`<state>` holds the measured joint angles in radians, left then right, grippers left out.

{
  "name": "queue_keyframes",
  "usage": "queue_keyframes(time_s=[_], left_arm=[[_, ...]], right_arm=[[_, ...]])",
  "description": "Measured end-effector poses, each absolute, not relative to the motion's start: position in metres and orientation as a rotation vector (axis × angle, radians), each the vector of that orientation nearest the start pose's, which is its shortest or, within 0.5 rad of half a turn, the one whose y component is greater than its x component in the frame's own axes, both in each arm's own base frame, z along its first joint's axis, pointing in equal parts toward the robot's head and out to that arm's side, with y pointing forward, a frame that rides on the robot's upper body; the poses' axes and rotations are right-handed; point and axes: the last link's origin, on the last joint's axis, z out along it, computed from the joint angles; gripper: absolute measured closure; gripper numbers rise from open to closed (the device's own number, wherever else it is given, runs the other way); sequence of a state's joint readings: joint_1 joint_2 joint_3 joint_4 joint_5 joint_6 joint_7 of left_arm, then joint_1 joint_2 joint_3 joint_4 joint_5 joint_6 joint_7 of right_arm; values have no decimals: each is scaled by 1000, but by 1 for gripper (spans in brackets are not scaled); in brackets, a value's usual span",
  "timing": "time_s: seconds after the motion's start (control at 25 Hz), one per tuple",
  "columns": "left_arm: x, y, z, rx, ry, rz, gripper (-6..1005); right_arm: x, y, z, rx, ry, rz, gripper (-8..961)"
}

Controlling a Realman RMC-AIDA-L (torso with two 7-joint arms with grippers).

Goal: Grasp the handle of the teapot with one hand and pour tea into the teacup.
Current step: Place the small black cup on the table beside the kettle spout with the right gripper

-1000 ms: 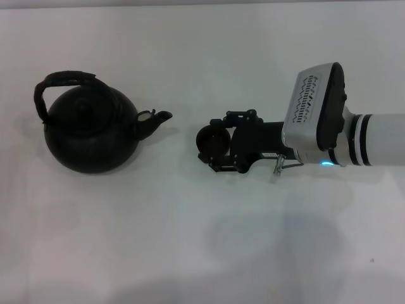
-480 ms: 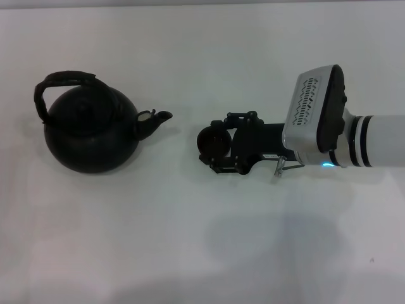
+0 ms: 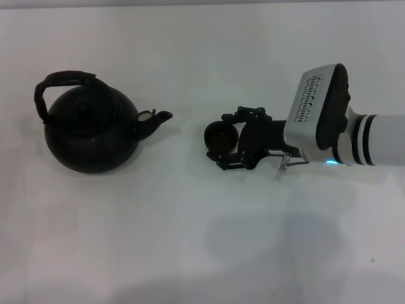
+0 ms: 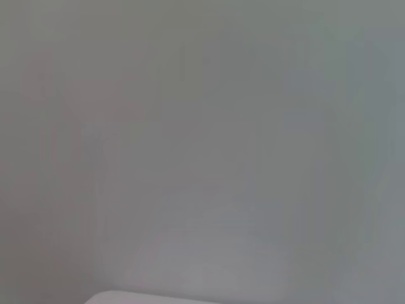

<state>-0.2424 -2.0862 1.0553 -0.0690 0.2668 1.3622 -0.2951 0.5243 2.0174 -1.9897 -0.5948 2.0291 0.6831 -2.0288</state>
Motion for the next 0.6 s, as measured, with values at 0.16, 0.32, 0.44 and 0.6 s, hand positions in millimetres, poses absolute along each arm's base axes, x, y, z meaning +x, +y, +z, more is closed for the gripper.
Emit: queue_keyframes(time_s=[0.16, 0.32, 0.44, 0.6], left_arm=[[-410, 226, 14, -1347, -730, -609, 287], [-409, 226, 14, -1350, -729, -610, 287], [-408, 226, 13, -1361, -728, -612, 287], [-408, 225, 11, -1372, -728, -611, 287]], right_arm=[[250, 330, -120, -2750, 264, 207, 144], [247, 328, -119, -2771, 267, 243, 84], [244, 327, -116, -2785, 283, 296, 87], [242, 326, -109, -2789, 316, 369, 88]])
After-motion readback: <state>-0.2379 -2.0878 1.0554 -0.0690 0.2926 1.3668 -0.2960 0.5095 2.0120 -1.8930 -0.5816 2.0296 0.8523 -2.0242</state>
